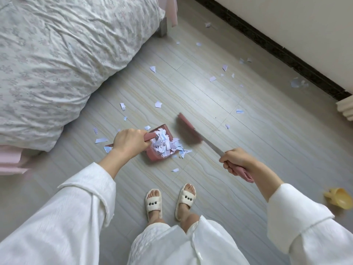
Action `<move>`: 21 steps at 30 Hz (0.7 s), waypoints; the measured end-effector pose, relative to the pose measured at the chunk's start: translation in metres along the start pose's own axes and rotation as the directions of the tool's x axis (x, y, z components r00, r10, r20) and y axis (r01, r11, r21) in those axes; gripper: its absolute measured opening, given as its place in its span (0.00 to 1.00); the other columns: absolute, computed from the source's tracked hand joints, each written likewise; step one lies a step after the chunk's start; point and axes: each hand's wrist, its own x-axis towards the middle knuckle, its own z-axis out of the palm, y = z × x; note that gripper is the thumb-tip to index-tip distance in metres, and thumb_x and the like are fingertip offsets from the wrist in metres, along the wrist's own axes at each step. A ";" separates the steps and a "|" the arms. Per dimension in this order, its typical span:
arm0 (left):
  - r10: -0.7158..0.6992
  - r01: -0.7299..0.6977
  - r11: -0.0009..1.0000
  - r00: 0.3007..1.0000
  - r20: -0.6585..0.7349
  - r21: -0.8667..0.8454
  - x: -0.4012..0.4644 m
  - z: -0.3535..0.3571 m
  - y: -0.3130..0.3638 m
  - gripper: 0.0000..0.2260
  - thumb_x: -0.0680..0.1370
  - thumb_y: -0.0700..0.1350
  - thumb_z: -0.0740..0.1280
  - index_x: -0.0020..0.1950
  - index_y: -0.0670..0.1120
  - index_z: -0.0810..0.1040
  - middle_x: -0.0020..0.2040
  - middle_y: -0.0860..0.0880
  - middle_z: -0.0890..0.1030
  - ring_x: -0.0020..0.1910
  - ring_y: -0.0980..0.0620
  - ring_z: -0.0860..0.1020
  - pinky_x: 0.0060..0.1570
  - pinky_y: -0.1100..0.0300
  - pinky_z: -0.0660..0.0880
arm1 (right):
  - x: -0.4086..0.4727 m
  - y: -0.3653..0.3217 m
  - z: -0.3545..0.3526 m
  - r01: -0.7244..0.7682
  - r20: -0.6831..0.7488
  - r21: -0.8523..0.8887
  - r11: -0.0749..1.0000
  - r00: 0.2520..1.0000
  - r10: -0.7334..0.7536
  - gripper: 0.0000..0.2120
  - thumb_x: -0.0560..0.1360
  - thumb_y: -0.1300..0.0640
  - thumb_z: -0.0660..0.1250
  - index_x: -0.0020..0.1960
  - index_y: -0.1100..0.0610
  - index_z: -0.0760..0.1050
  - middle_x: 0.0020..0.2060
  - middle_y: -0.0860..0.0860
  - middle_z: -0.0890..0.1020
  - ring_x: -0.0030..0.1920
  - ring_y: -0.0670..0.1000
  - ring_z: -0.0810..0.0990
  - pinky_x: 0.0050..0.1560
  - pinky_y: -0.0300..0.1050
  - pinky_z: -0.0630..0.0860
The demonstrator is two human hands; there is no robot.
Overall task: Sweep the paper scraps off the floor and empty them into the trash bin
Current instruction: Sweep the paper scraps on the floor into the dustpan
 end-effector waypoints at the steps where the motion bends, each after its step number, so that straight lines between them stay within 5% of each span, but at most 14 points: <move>1: 0.023 -0.023 1.000 1.000 -0.008 0.021 -0.006 0.000 -0.004 0.09 0.74 0.51 0.63 0.44 0.47 0.79 0.40 0.42 0.81 0.42 0.41 0.78 0.36 0.59 0.65 | -0.001 0.003 0.004 -0.021 -0.018 0.020 1.000 1.000 0.021 0.10 0.73 0.69 0.61 0.34 0.63 0.69 0.25 0.57 0.72 0.15 0.48 0.68 0.18 0.32 0.65; 10: 0.145 -0.139 0.975 0.989 -0.023 0.174 -0.047 0.001 -0.039 0.18 0.77 0.60 0.58 0.46 0.48 0.78 0.41 0.44 0.82 0.43 0.42 0.80 0.35 0.59 0.64 | -0.020 0.049 0.058 -0.128 -0.027 0.107 0.986 0.991 0.132 0.10 0.74 0.68 0.60 0.34 0.62 0.67 0.22 0.56 0.71 0.14 0.48 0.67 0.18 0.32 0.64; 21: 0.153 -0.152 0.986 0.988 -0.008 0.069 -0.061 0.022 -0.064 0.18 0.78 0.58 0.58 0.41 0.46 0.77 0.38 0.43 0.81 0.40 0.42 0.79 0.33 0.58 0.63 | -0.033 0.041 0.122 -0.218 0.129 0.215 0.952 0.973 0.194 0.11 0.77 0.63 0.61 0.36 0.59 0.66 0.22 0.52 0.71 0.15 0.45 0.67 0.17 0.31 0.63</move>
